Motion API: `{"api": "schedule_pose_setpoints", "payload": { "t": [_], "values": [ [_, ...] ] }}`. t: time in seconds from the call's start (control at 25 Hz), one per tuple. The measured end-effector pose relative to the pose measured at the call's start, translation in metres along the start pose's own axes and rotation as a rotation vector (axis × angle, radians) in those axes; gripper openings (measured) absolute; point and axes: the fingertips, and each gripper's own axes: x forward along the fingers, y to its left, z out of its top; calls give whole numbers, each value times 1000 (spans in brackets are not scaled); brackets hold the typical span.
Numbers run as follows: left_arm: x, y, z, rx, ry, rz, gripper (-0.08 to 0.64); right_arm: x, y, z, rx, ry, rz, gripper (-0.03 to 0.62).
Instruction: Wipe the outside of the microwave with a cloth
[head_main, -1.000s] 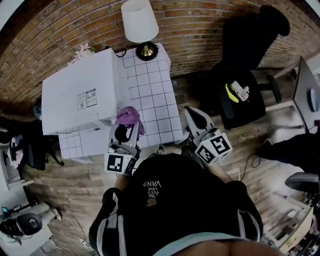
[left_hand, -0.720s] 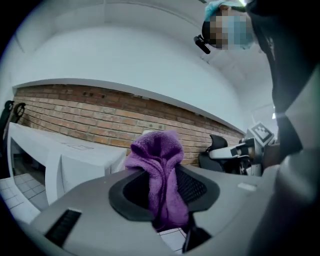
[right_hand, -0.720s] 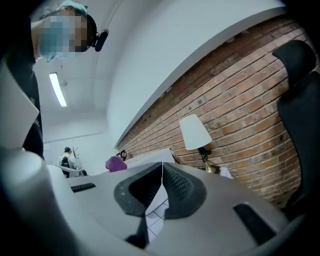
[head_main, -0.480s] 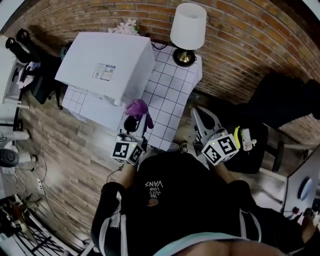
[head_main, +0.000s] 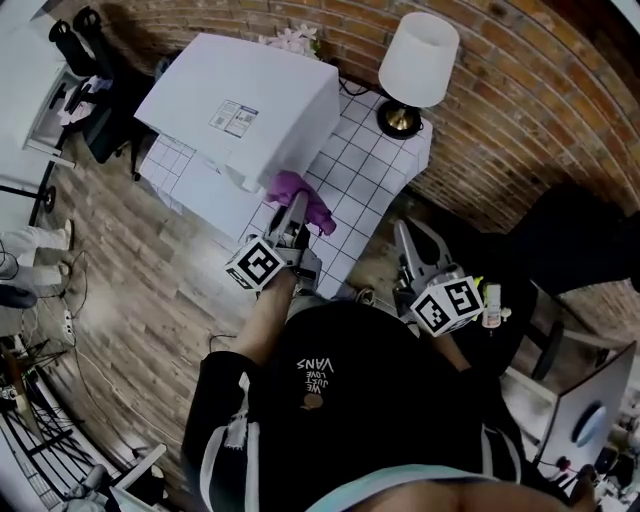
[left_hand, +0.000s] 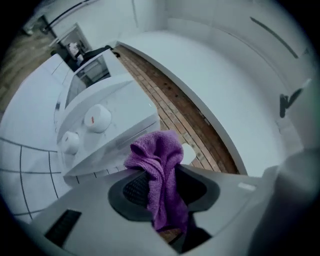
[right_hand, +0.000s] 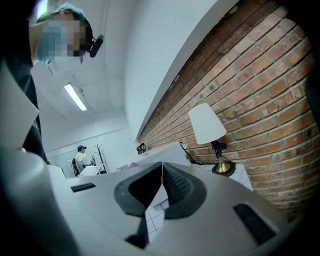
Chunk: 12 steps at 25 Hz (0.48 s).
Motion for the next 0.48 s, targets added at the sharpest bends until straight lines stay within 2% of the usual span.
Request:
{"api": "schedule_pose_setpoints", "payload": {
  "t": [0.08,0.36,0.48],
  "values": [
    [1,5,3,-74,-31,4,141,-1,-2,-1,4,2,-8,4],
    [25,8,9,-224,-46,-32,141,0,-9,3,14,-16,-37,4],
    [44,15,5,-251,-28,-34,141,-2,-16,2,20,-17,-62,3]
  ]
}}
